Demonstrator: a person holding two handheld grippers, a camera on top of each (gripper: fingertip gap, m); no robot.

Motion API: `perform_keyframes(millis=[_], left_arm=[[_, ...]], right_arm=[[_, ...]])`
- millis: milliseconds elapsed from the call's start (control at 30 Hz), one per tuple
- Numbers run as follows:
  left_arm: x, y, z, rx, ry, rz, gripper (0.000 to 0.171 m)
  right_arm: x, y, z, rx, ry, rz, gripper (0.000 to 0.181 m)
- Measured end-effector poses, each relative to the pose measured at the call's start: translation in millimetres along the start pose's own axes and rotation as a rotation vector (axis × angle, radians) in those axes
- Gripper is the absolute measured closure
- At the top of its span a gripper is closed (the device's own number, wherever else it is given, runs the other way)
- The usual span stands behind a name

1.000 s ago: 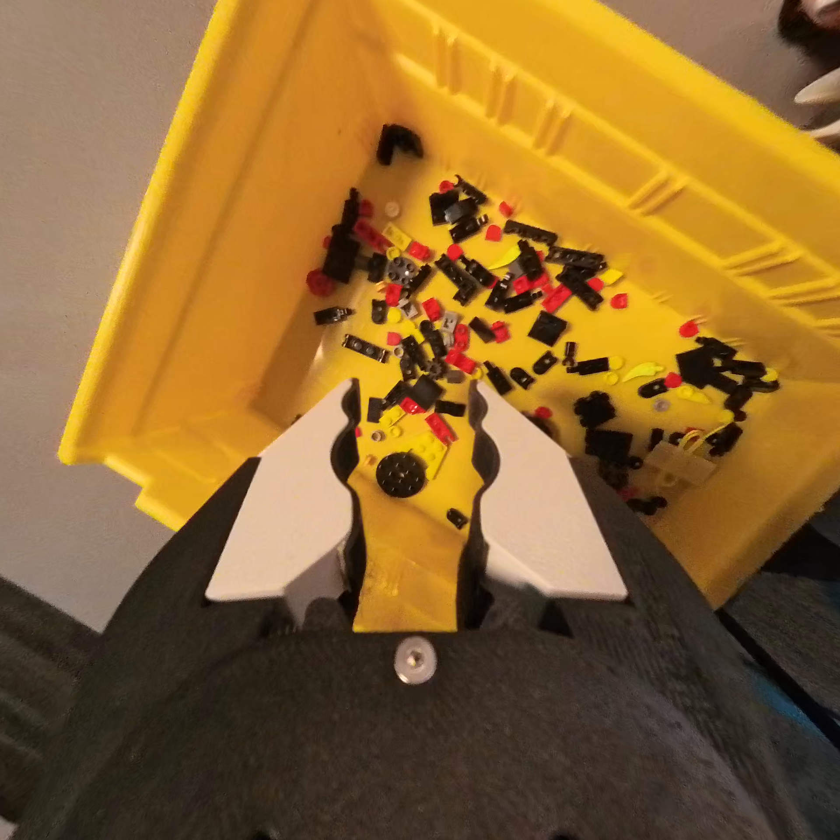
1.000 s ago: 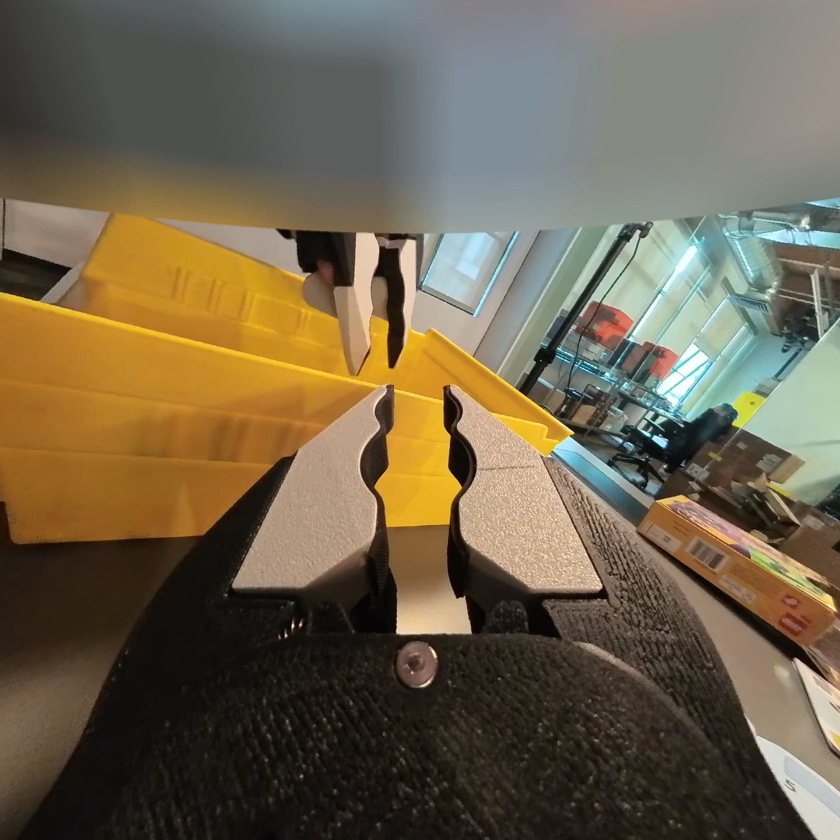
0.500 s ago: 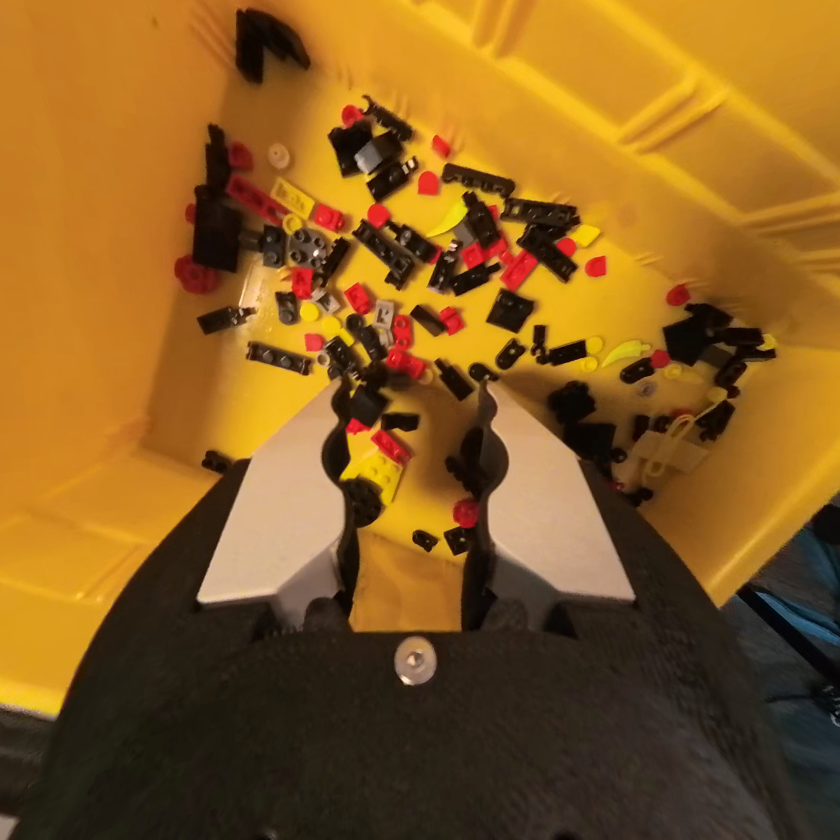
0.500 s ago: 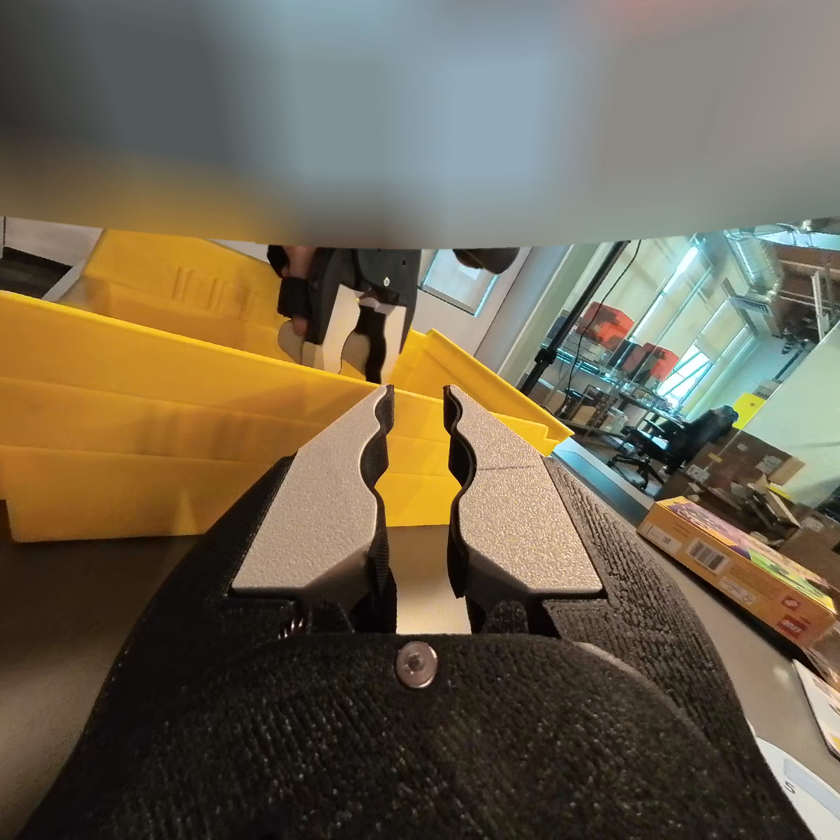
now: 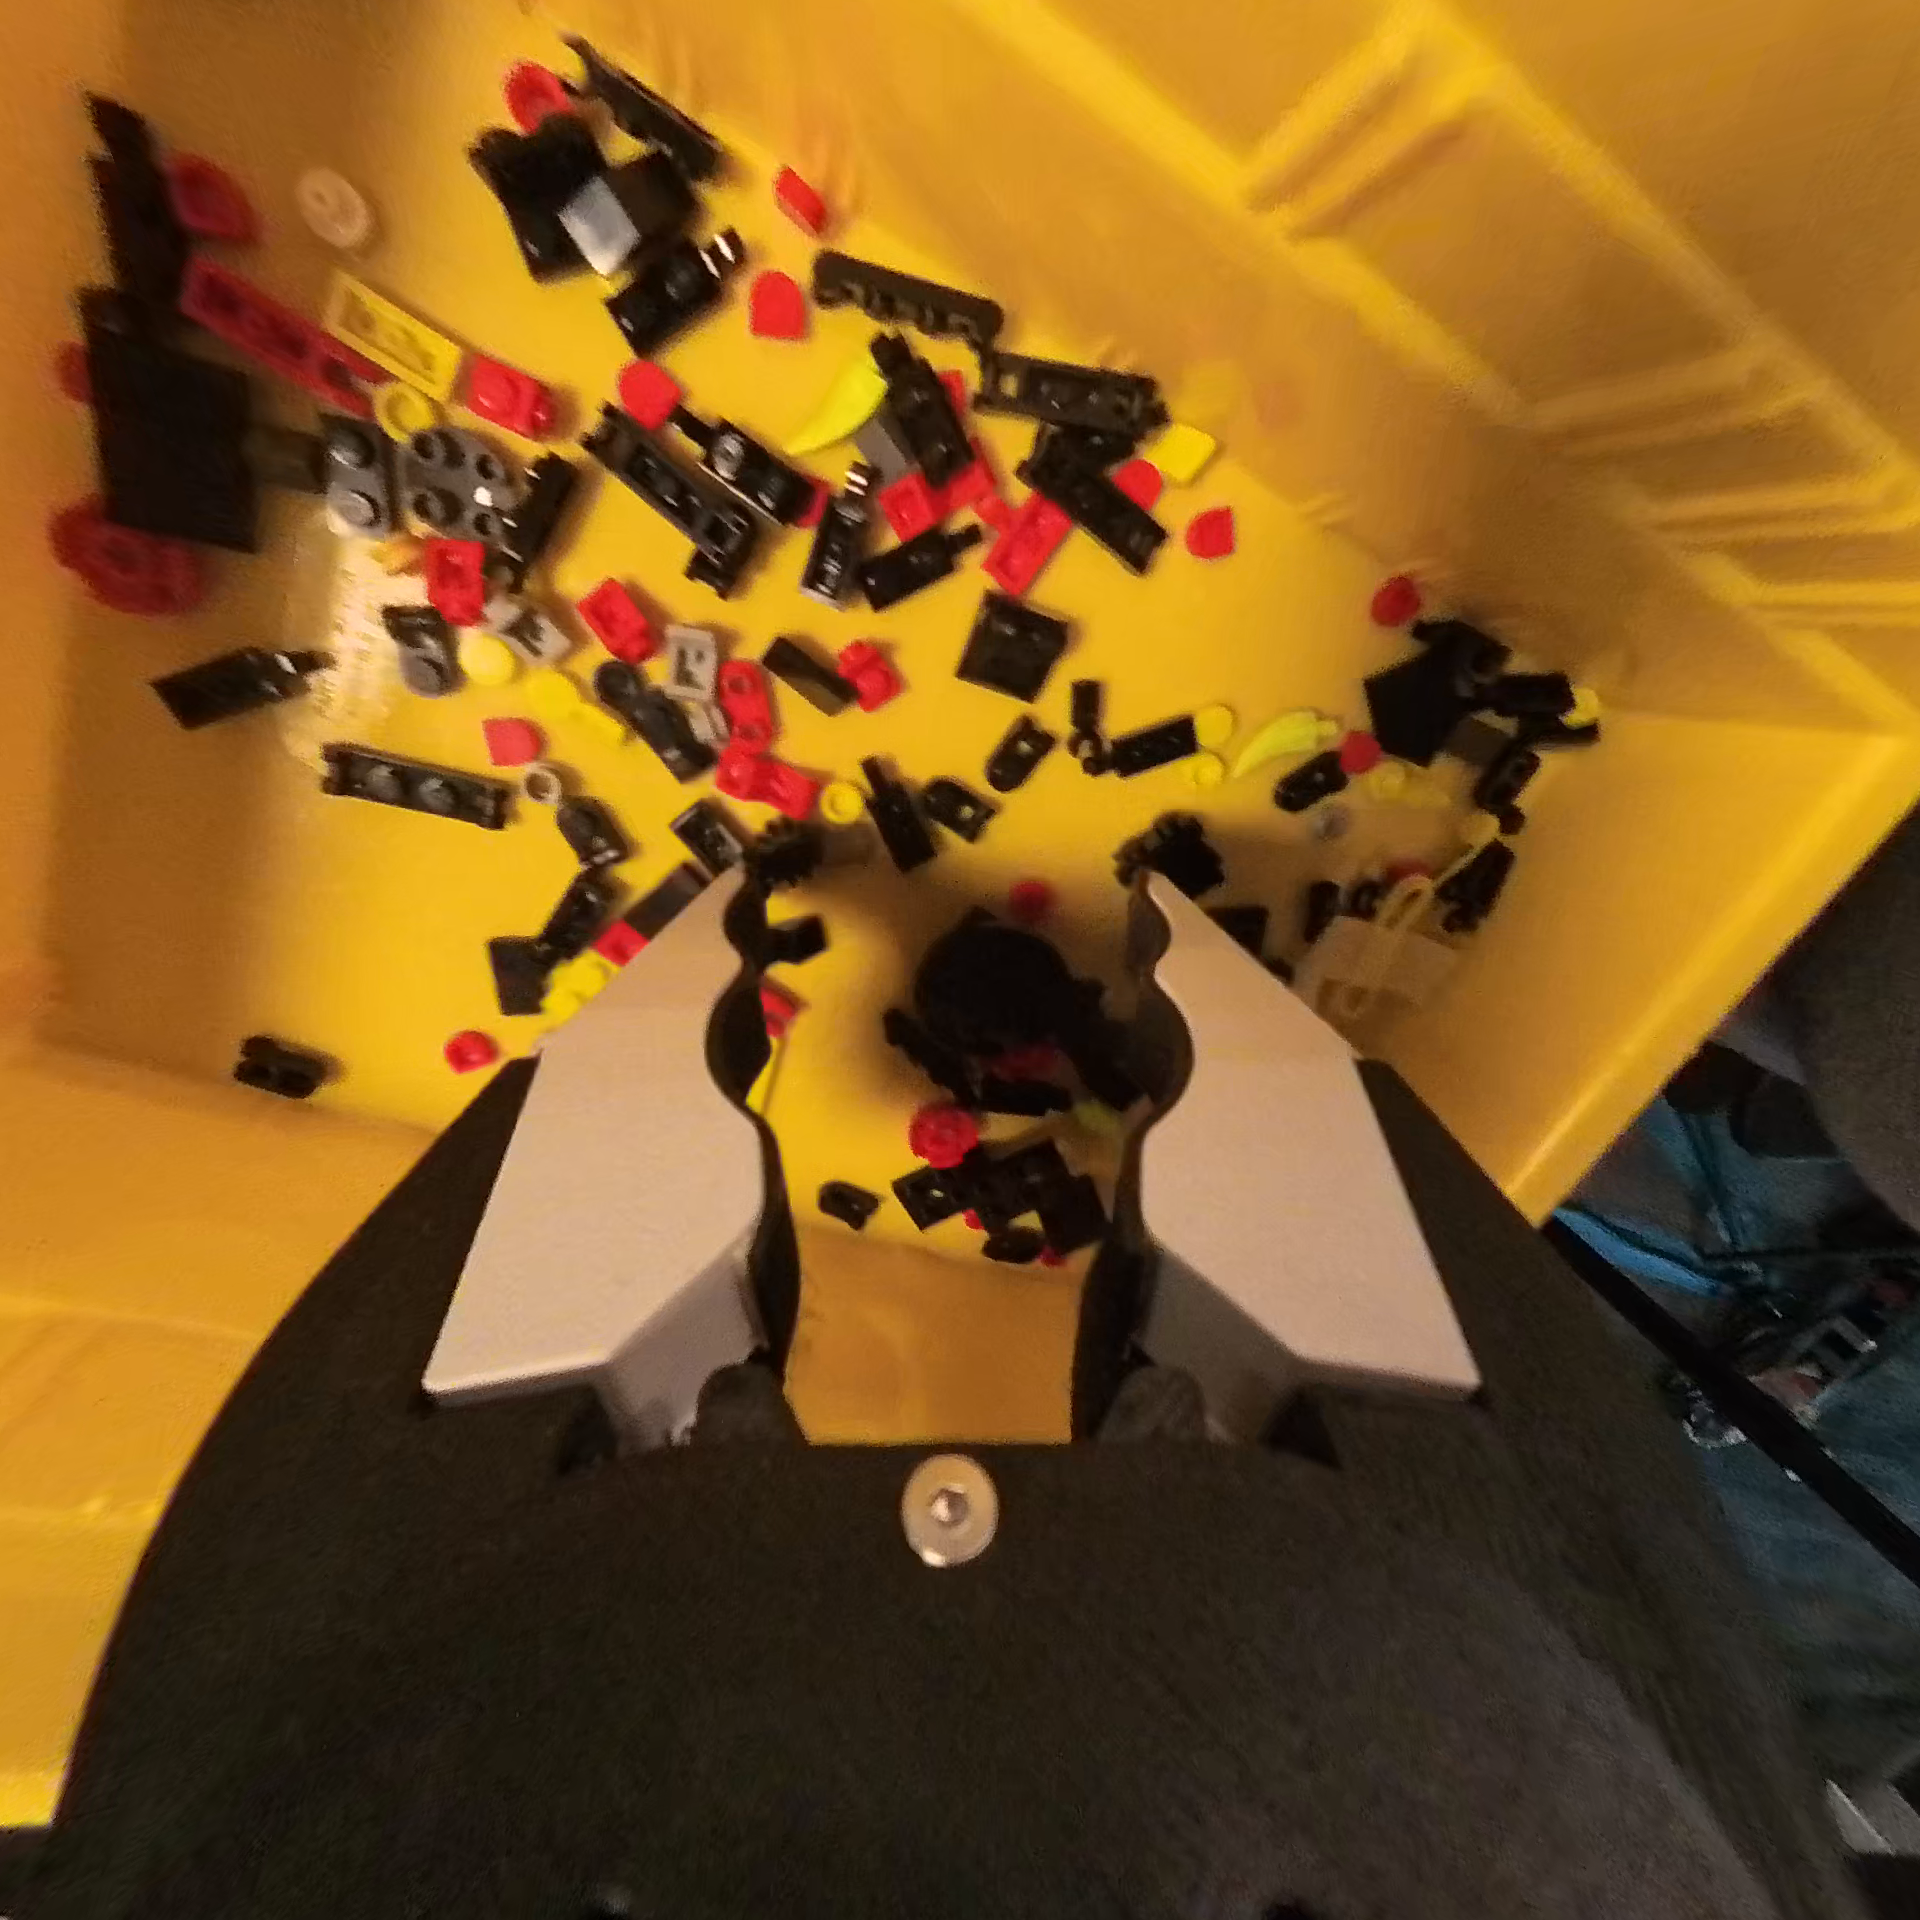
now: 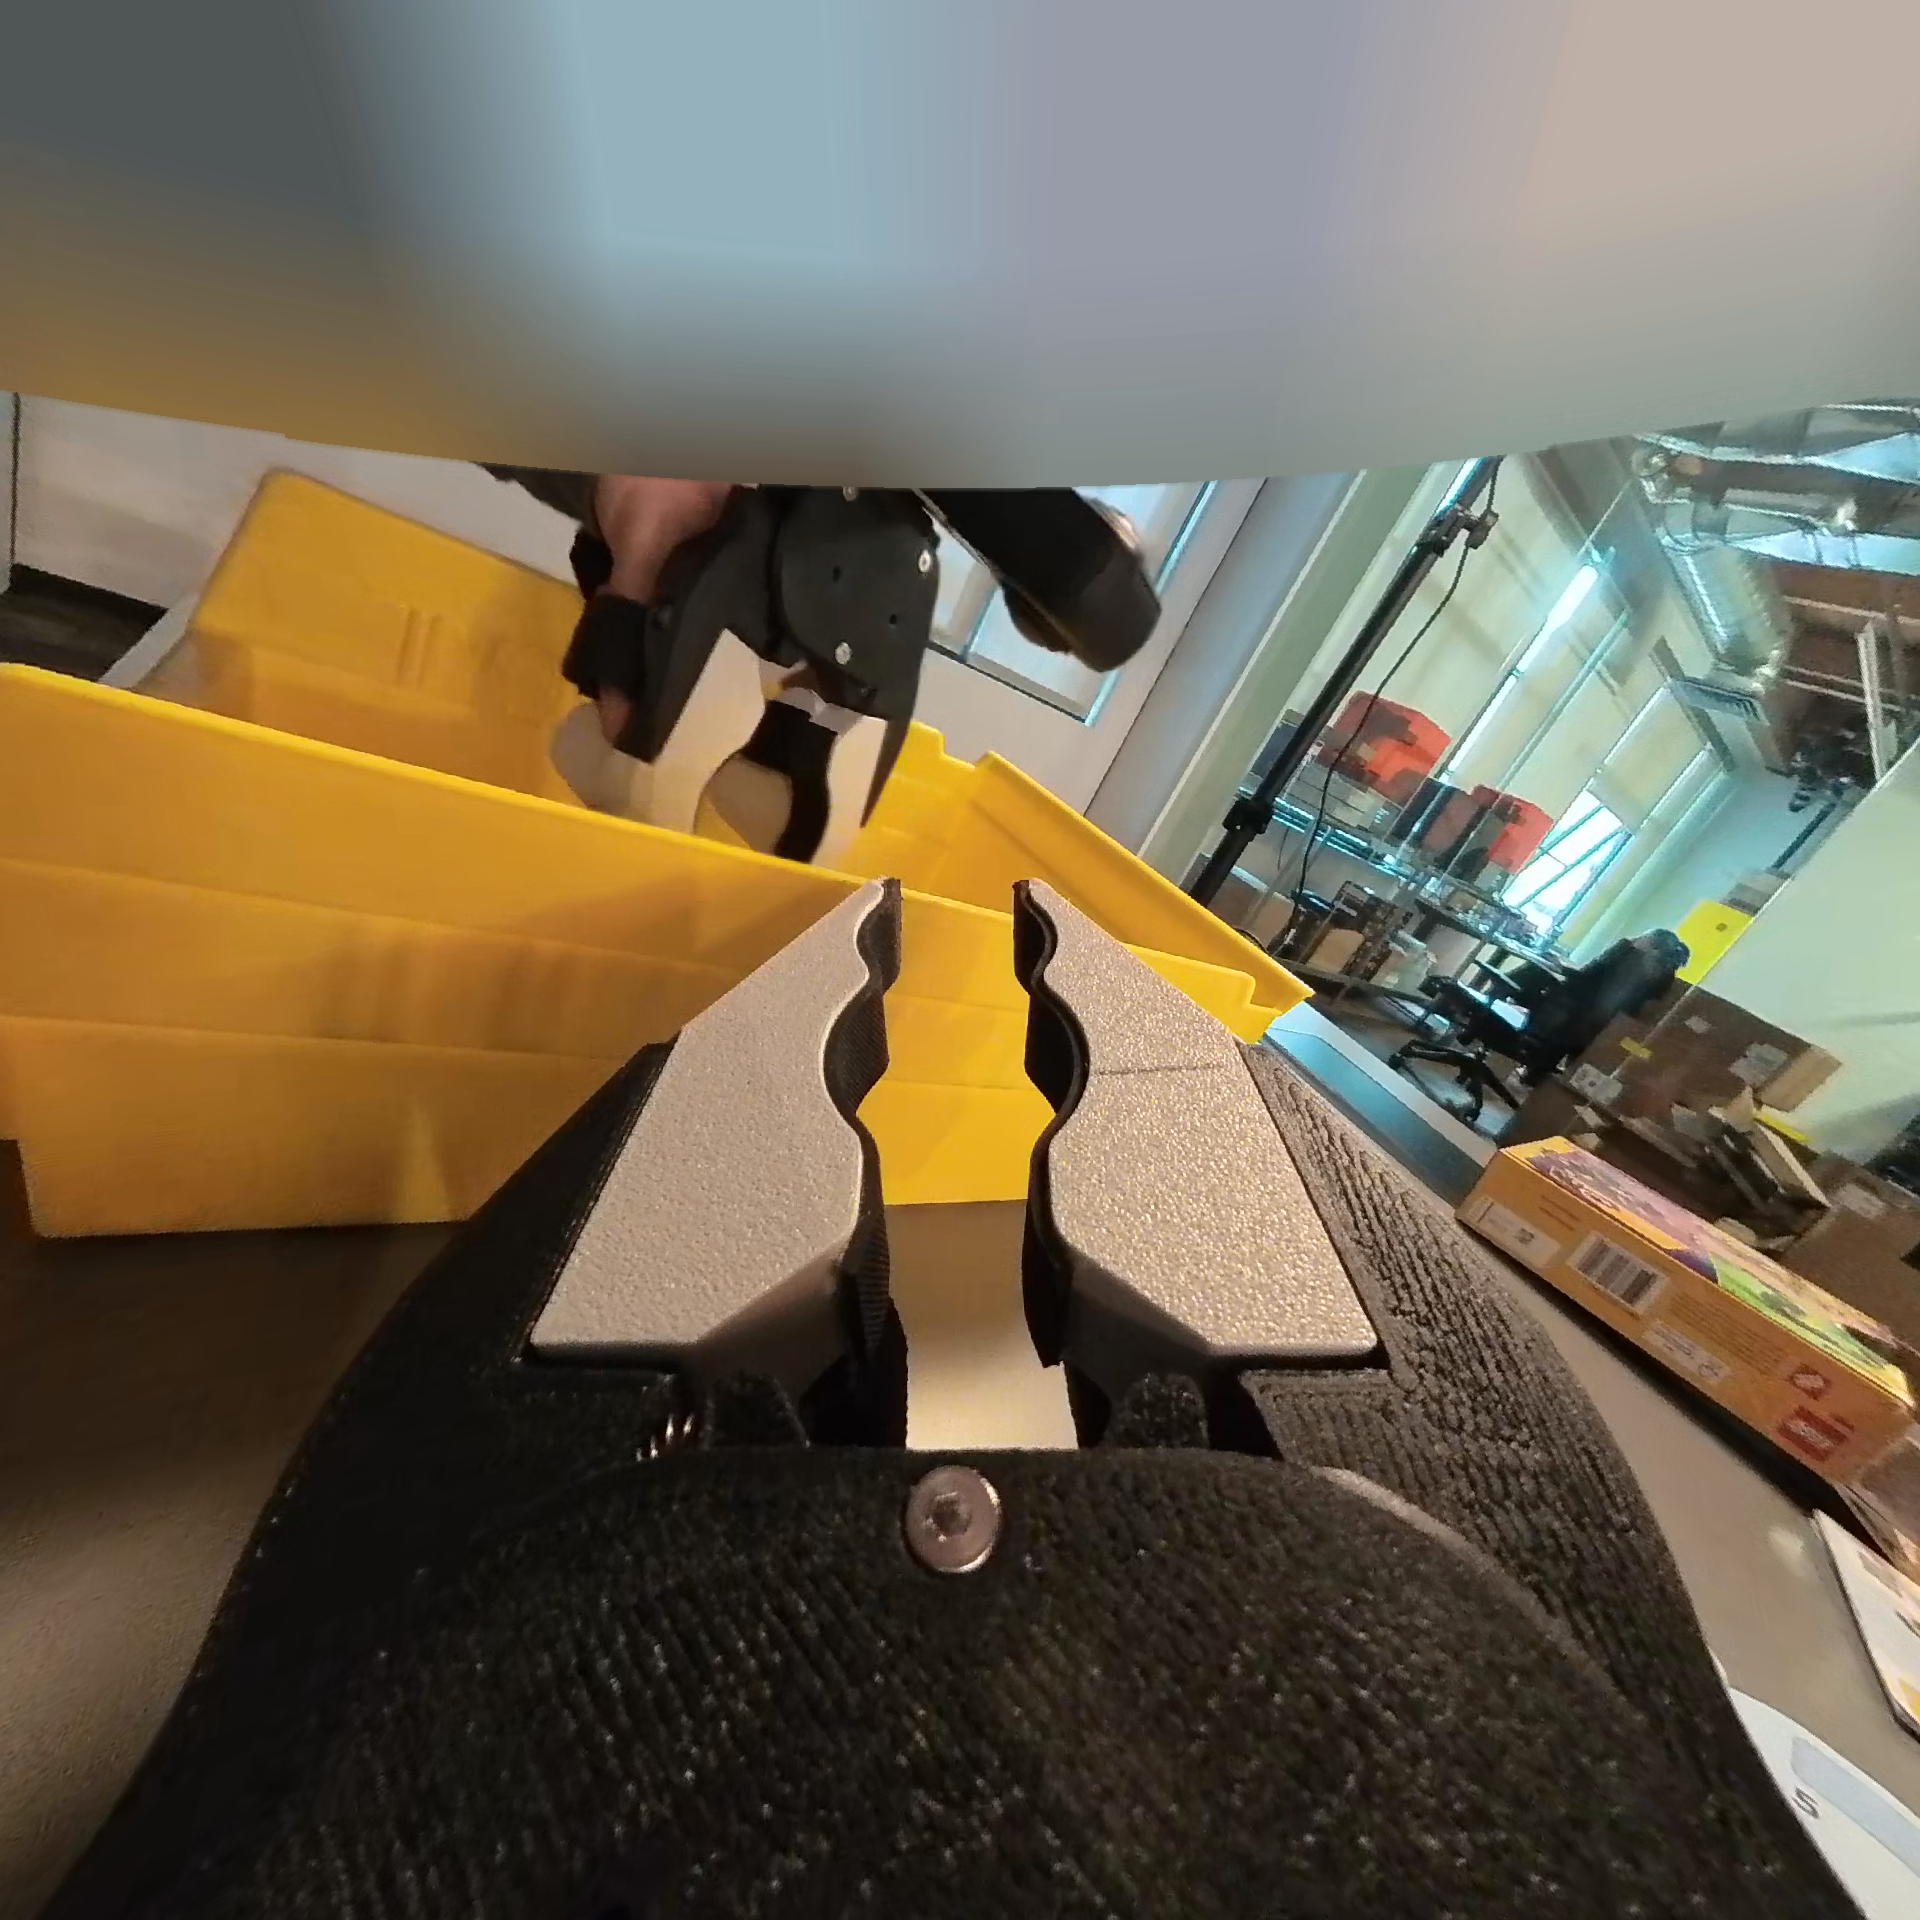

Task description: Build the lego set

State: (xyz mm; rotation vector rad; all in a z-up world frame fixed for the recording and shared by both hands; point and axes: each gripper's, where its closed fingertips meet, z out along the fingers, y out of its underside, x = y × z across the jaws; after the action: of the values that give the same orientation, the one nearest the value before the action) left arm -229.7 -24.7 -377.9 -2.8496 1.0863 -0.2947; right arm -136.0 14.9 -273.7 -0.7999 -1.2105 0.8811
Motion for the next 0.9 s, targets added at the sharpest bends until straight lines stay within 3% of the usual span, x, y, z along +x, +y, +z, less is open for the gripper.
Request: perform_keyframes(millis=[233, 400, 500, 600, 733, 900], left_arm=[[34.7, 33.4, -0.3, -0.137, 0.128, -0.007, 0.099], [9.5, 14.5, -13.1, 0.007, 0.016, -0.098, 0.119], [-31.2, -2.3, -25.2, 0.125, -0.186, -0.203, 0.143], [-39.6, -20.0, -20.4, 0.223, -0.178, -0.28, 0.154], [-52.1, -21.9, -7.6, 0.207, -0.239, -0.289, 0.157], [-46.1, -24.2, 2.6, 0.191, -0.171, -0.307, 0.159]], right_arm=[[-0.1, 0.1, 0.0, 0.0, 0.0, -0.001, 0.161], [-0.2, 0.2, 0.3, -0.001, 0.0, -0.002, 0.161], [-0.2, 0.3, 0.4, -0.001, 0.0, -0.003, 0.162], [-0.3, 0.4, 0.4, -0.001, 0.0, -0.002, 0.162], [-0.5, 0.4, 0.5, -0.001, -0.001, -0.003, 0.162], [-0.8, 0.5, 0.5, 0.0, -0.002, -0.003, 0.162]])
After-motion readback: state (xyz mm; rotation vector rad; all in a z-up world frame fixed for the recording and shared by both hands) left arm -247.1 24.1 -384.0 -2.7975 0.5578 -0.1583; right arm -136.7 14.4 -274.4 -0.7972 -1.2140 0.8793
